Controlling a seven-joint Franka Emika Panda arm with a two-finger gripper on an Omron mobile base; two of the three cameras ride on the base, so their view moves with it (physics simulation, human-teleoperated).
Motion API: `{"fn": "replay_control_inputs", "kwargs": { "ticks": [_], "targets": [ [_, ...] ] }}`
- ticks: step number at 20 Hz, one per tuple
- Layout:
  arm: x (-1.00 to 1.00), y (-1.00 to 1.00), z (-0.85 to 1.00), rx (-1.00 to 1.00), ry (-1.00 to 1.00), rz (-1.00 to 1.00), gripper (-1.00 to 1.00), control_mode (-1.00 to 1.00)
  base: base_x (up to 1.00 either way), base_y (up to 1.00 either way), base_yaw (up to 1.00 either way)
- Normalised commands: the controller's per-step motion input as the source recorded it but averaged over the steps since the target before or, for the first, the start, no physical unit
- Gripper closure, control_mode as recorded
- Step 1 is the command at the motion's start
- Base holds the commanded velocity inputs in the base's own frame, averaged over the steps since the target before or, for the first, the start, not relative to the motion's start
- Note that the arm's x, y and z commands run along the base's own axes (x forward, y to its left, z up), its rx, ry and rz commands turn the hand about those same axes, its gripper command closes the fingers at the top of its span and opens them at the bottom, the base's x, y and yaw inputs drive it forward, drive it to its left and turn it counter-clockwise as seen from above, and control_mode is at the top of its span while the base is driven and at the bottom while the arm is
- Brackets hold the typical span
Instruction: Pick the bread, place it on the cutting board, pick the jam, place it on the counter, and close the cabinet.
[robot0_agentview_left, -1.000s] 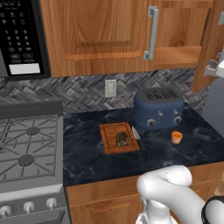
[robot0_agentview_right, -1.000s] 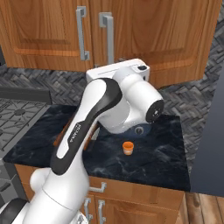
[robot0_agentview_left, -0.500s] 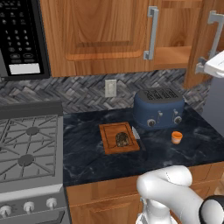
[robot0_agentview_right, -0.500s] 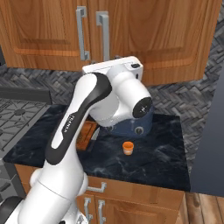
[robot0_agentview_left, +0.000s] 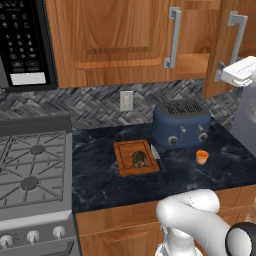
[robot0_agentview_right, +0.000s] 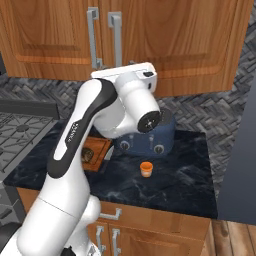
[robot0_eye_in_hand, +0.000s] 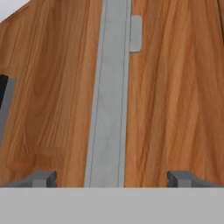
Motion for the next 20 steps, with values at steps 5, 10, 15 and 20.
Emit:
{"fn": "replay_control_inputs", "kwargs": {
  "ticks": [5, 10, 15, 20],
  "targets": [
    [0.28, 0.13, 0.0, 0.0, -0.04, -0.07, -1.0, -1.0, 0.0, 0.0, 0.0],
    [0.26, 0.1, 0.0, 0.01, -0.04, -0.07, -1.0, -1.0, 0.0, 0.0, 0.0],
    [0.25, 0.05, 0.0, 0.01, -0.05, -0.06, -1.0, -1.0, 0.0, 0.0, 0.0],
    [0.26, 0.04, 0.0, 0.0, -0.05, -0.05, -1.0, -1.0, 0.0, 0.0, 0.0]
  ]
}}
